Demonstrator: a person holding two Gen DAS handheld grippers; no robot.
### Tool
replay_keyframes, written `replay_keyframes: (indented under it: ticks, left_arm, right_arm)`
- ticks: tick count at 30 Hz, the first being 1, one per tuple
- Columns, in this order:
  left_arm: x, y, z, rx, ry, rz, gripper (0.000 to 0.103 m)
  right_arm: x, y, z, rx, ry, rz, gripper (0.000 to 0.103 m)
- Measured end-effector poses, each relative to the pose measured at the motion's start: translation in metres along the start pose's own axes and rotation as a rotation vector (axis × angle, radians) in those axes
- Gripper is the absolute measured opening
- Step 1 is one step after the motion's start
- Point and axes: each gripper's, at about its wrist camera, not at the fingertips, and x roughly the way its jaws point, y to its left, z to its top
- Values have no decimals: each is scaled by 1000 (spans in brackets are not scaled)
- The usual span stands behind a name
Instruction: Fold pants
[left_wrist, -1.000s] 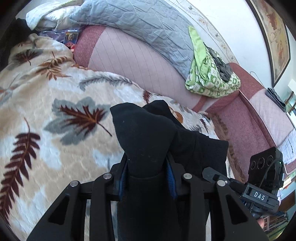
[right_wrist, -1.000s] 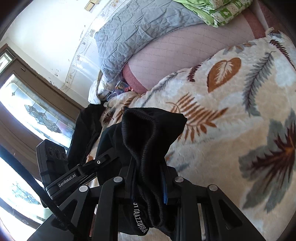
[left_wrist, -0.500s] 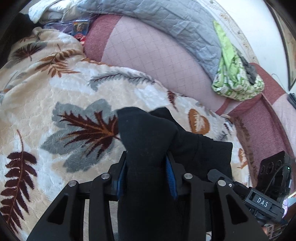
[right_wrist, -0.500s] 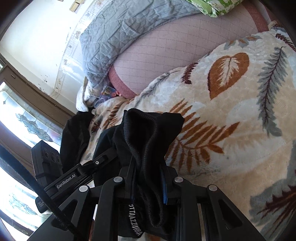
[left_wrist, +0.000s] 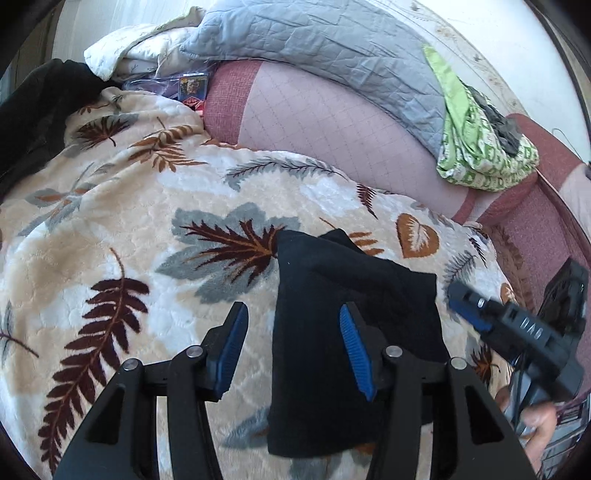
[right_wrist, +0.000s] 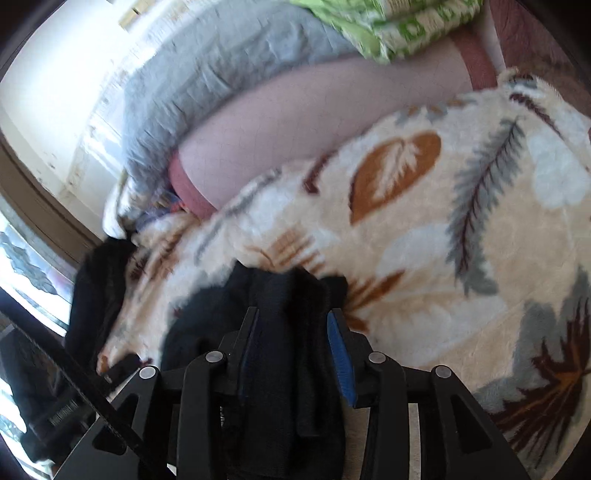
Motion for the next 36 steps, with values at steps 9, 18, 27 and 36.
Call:
replay_keyframes:
  ticks: [9, 18, 27, 36]
  left_arm:
    - [44, -4, -25, 9, 144, -26, 56]
    - [23, 8, -34, -117, 150, -33, 72]
    - [-54, -3, -126, -78, 11, 43, 77]
    - [-96, 13, -181, -84, -48, 156, 78]
  right_arm:
    - [26, 5, -12, 50, 129, 195, 42]
    - [5, 5, -12, 16, 41, 71, 58]
    - [-55, 31, -49, -110, -5, -20, 58]
    - [-103, 29, -139, -152, 33, -51, 58]
